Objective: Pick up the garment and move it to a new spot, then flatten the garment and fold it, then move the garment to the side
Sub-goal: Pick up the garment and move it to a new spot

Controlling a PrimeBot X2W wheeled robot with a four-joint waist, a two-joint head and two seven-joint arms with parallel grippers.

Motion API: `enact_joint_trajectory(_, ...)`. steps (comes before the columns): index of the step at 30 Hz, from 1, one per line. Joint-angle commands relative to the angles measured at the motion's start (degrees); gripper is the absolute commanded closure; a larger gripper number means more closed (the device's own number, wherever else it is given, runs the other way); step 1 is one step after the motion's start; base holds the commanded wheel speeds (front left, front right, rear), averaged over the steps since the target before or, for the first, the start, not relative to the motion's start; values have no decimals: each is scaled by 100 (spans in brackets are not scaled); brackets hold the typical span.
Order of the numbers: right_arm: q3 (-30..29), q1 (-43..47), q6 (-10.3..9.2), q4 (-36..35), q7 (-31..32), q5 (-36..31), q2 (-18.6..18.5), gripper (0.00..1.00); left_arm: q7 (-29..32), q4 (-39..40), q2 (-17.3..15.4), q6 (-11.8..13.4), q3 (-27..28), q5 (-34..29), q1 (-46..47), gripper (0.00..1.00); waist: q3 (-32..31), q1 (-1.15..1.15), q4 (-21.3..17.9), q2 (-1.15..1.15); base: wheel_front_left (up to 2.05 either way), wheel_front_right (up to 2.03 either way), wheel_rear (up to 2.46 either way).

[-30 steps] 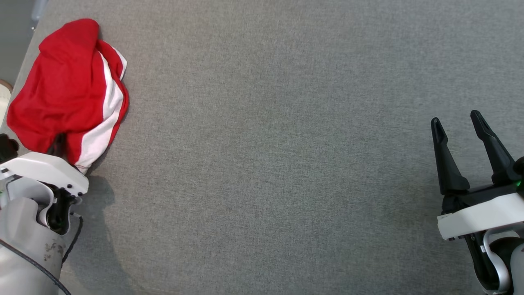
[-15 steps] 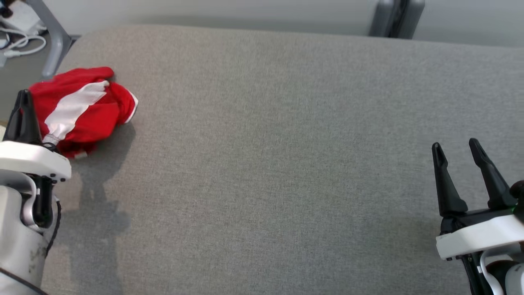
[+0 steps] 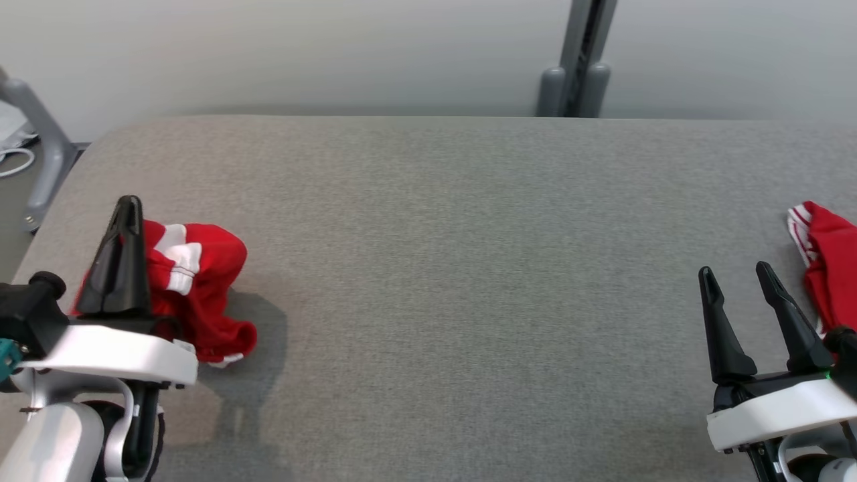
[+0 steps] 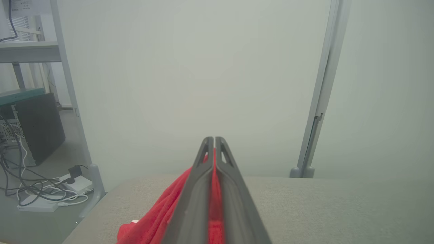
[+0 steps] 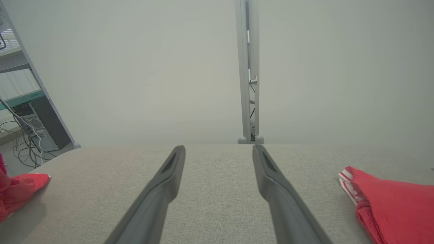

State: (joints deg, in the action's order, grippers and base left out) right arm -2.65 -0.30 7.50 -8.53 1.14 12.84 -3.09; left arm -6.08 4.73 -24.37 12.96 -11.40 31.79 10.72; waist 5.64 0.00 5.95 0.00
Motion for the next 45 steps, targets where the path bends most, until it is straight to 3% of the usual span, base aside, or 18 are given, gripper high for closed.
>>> enact_joint_trajectory(1,2,40,-2,-6,-33,40,-8,0,37,121,-35,42,-9,-47,-43,100,-25,0,-134,0,0,0,0)
enact_joint_trajectory(5,42,-44,-2,-47,-31,56,-1,0,242,672,-6,94,-233,-140,-101,100,71,0,-467,0,0,0,0)
enact_joint_trajectory(11,208,-255,-2,-65,-96,145,5,0,462,856,182,-146,-764,-271,400,100,437,0,-1180,0,0,0,0)
enact_joint_trajectory(15,349,-393,-1,30,-208,256,8,0,534,666,478,-377,-1174,-318,971,100,705,0,-1714,0,0,0,0)
enact_joint_trajectory(24,522,-548,-1,294,-506,530,11,0,705,-901,1105,-893,-1969,-313,1802,100,1244,0,-2575,0,0,0,0)
enact_joint_trajectory(34,568,-702,-1,609,-787,686,10,0,475,-2583,1531,-1403,-2426,-289,2109,100,1491,0,-2647,0,0,0,0)
enact_joint_trajectory(35,568,-721,-1,640,-803,679,10,0,426,-2679,1580,-1453,-2459,-288,2141,93,1475,0,-2615,0,0,0,0)
enact_joint_trajectory(36,568,-721,-1,640,-803,679,10,0,426,-2679,1580,-1453,-2459,-288,2141,93,1475,0,-2615,0,0,0,0)
enact_joint_trajectory(37,574,-733,-1,663,-808,678,10,0,374,-2750,1620,-1468,-2492,-308,2170,53,1452,0,-2582,0,0,0,0)
enact_joint_trajectory(38,575,-729,-1,689,-802,668,9,0,290,-2797,1674,-1497,-2509,-306,2188,0,1420,0,-2546,0,0,0,0)
enact_joint_trajectory(45,523,-688,-1,767,-717,537,8,0,-92,-2640,1817,-1623,-2579,-152,1938,0,1016,0,-2175,0,0,0,0)
